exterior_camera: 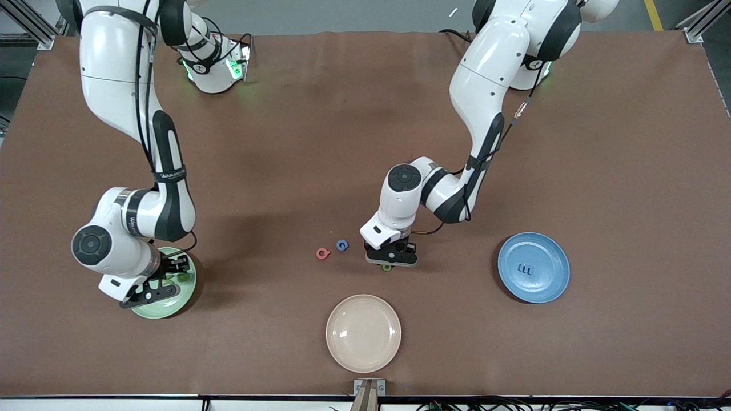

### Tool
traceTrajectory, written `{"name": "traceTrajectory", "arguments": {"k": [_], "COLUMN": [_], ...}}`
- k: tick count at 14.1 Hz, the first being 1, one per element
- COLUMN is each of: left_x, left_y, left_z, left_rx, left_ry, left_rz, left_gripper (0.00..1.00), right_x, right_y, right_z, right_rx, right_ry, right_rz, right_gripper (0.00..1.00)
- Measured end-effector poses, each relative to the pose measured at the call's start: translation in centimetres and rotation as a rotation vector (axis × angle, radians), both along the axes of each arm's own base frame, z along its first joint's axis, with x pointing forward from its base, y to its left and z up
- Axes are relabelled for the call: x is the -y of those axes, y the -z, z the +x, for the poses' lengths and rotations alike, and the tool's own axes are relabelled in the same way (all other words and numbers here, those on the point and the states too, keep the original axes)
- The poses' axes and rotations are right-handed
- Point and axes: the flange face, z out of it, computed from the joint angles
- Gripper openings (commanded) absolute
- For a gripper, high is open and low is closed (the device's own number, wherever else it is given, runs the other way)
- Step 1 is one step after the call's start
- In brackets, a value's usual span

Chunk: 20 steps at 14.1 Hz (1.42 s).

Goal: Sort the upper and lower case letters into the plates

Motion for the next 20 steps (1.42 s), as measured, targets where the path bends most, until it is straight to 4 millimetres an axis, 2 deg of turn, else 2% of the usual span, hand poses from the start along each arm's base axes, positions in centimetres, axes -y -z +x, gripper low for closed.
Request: {"name": "traceTrajectory", "arguments": {"k": [1,4,7,10,13,16,20], "left_x": [0.0,0.0,0.1,0.2,0.5,0.6,0.6], "left_y": [0.0,0.0,0.0,0.2,0.4,0.4,0.3], "left_z": [0.0,0.0,0.0,0.0,-0.1,-0.1,-0.1], "left_rx": [0.000,0.001,0.001,0.001,-0.001,-0.001,-0.001], "left_ry": [0.001,0.003,0.007,0.008,0.011,0.011,0.011], "left_rz": [0.000,0.001,0.002,0.003,0.002,0.000,0.000], "left_gripper": [0.44,0.44,0.48,0.63,0.58,0.52,0.52], "right_x": [-0.1,-0.4,-2.5,-6.4,-10.9,-14.6,-22.0], "right_y": [0.1,-0.1,-0.6,-0.8,-0.8,-0.9,-1.0], "right_z": [0.0,0.2,0.4,0.0,-1.2,-2.3,-4.5], "right_rx": [-0.001,0.007,0.023,0.019,-0.034,-0.060,-0.064], "right_ry": [-0.002,-0.006,0.006,0.062,0.145,0.241,0.351], "right_rz": [0.001,0.002,0.010,0.028,0.103,0.130,0.130], "right_gripper": [0.80,0.82,0.82,0.82,0.82,0.82,0.82]}}
